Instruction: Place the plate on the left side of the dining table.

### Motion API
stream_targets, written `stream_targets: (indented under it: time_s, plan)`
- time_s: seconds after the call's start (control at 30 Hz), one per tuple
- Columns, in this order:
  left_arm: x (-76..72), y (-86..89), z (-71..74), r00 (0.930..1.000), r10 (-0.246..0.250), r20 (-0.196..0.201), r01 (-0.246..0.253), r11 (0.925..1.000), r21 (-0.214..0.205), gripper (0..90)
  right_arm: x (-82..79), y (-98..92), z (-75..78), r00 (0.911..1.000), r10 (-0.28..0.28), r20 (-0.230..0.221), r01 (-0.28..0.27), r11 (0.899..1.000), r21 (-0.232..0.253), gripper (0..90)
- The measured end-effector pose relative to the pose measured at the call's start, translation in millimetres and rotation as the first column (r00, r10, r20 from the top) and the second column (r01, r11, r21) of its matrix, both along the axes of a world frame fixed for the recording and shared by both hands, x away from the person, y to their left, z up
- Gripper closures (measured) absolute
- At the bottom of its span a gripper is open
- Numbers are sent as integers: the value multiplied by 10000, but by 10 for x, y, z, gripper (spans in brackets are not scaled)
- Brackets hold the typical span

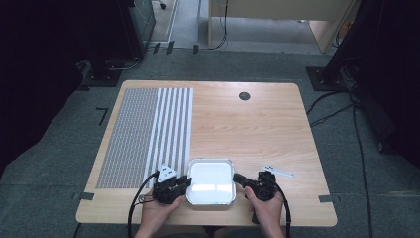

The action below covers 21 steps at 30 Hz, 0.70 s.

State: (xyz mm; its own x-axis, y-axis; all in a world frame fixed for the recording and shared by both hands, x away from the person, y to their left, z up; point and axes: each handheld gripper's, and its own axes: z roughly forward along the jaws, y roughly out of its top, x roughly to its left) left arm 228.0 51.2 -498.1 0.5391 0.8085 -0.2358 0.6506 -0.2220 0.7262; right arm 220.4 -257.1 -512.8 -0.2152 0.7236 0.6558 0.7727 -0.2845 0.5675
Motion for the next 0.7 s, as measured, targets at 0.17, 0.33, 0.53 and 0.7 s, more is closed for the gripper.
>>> stream_targets:
  time_s: [0.17, 0.33, 0.53, 0.7]
  plan:
    - [8, 8, -11, 9999, -36, -124, 35, 10000, -88, 776, -4, -43, 19, 10000, -12, 9, 11, 9980, 624, 866]
    - [-1, 0, 1, 10000, -42, -12, 42, 10000, 17, 786, -29, -43, 59, 9994, -34, 343, 12, 9978, 657, 851]
    - [-6, -4, 4, 10000, -61, 60, 61, 10000, 37, 787, -48, 56, 36, 9985, -92, 541, 121, 9984, -547, 847]
    - [-3, -5, 0, 10000, -65, 41, 65, 10000, 8, 777, -76, 50, 118, 9977, -225, 633, 262, 9980, -580, 888]
